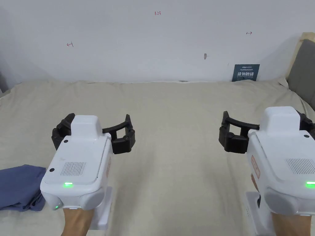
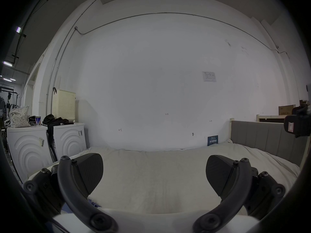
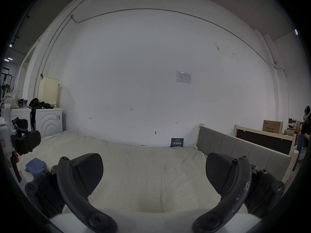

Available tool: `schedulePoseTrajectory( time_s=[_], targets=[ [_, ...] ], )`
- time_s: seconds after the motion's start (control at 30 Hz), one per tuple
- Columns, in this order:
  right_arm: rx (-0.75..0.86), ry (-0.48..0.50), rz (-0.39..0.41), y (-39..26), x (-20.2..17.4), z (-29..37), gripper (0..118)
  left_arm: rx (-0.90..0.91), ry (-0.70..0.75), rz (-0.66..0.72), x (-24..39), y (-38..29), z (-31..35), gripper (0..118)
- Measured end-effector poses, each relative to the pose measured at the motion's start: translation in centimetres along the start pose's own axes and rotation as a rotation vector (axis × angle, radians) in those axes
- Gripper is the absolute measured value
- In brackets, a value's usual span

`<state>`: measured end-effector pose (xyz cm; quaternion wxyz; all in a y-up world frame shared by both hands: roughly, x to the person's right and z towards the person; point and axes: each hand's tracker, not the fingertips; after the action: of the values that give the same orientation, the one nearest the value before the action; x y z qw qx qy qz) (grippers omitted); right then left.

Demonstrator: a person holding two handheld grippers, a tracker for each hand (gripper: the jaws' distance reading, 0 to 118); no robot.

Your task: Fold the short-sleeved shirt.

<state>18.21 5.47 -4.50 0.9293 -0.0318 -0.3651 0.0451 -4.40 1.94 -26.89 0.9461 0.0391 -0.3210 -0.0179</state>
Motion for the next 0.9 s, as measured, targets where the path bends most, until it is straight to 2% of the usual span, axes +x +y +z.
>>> schedulePoseTrajectory(
  time_s=[0.17,0.27,0.37,0.47,0.9],
  targets=[
    [-0.096,-0.012,-0.050,0.6,-0.1,-0.6,118,0.002,-0.006,0.000,-0.1,0.3,0.1,118],
    [-0.221,-0.041,-0.125,1.2,-0.1,-1.3,118,0.003,-0.009,0.003,-0.2,0.4,0.2,118],
    [-0.368,-0.105,-0.147,2.2,-0.2,-1.8,118,0.008,-0.009,0.010,-0.3,0.6,0.2,118],
    [-0.440,-0.074,-0.193,2.6,0.3,-2.1,118,0.013,-0.010,0.012,-0.4,0.8,0.2,118],
    [-0.395,-0.101,-0.137,2.3,-0.1,-2.3,118,0.024,-0.007,0.006,-0.5,1.0,0.0,118]
  ],
)
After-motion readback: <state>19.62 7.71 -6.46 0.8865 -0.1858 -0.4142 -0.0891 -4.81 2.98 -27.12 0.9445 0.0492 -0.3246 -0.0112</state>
